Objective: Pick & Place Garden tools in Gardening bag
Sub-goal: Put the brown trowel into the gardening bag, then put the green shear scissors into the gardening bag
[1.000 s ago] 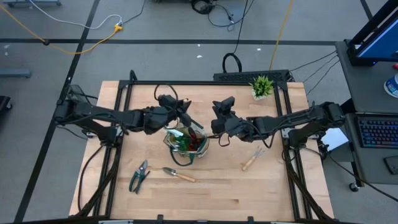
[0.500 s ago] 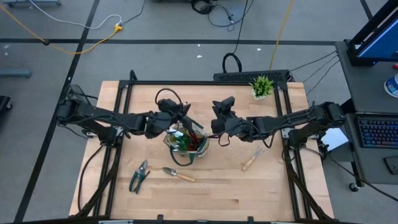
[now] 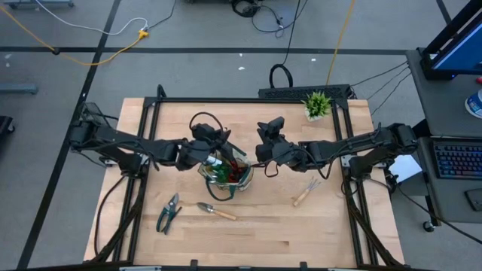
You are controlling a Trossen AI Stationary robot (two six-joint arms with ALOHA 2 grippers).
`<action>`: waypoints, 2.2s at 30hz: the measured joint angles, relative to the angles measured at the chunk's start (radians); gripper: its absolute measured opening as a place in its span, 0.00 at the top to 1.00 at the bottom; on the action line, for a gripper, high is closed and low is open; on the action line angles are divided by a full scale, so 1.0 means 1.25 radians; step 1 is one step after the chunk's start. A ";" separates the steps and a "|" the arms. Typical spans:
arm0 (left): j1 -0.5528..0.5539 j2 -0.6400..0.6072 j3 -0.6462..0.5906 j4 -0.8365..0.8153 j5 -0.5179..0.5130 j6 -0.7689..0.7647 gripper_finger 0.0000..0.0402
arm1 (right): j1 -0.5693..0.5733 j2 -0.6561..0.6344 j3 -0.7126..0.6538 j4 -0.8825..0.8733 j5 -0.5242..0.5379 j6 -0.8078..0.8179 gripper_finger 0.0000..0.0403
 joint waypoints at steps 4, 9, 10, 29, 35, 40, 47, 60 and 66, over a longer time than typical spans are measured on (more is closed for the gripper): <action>-0.005 0.028 0.000 0.008 -0.002 -0.014 0.83 | 0.000 0.000 0.000 0.000 0.000 0.000 0.67; -0.011 0.044 0.001 0.032 -0.037 0.010 0.83 | 0.000 0.000 0.000 0.000 0.000 0.000 0.67; -0.013 0.045 0.000 0.031 -0.038 0.015 0.83 | 0.000 0.000 0.000 0.000 0.000 -0.001 0.67; -0.028 0.136 -0.001 0.144 -0.083 0.100 0.83 | 0.000 0.000 0.000 0.001 -0.002 -0.021 0.67; -0.033 0.164 -0.001 0.153 -0.074 0.100 0.83 | 0.000 0.000 0.000 0.001 -0.002 -0.021 0.67; -0.040 0.162 -0.001 0.165 -0.076 0.115 0.72 | 0.002 0.000 0.000 0.001 -0.003 -0.021 0.67; -0.055 0.150 -0.001 0.173 -0.077 0.184 0.61 | 0.002 0.000 0.000 0.000 -0.003 -0.021 0.67; -0.060 0.037 0.000 0.186 -0.084 0.267 0.59 | 0.002 0.000 0.000 0.001 -0.003 -0.021 0.67; -0.059 0.024 0.000 0.178 -0.085 0.273 0.65 | 0.002 0.000 0.000 0.000 -0.002 -0.013 0.67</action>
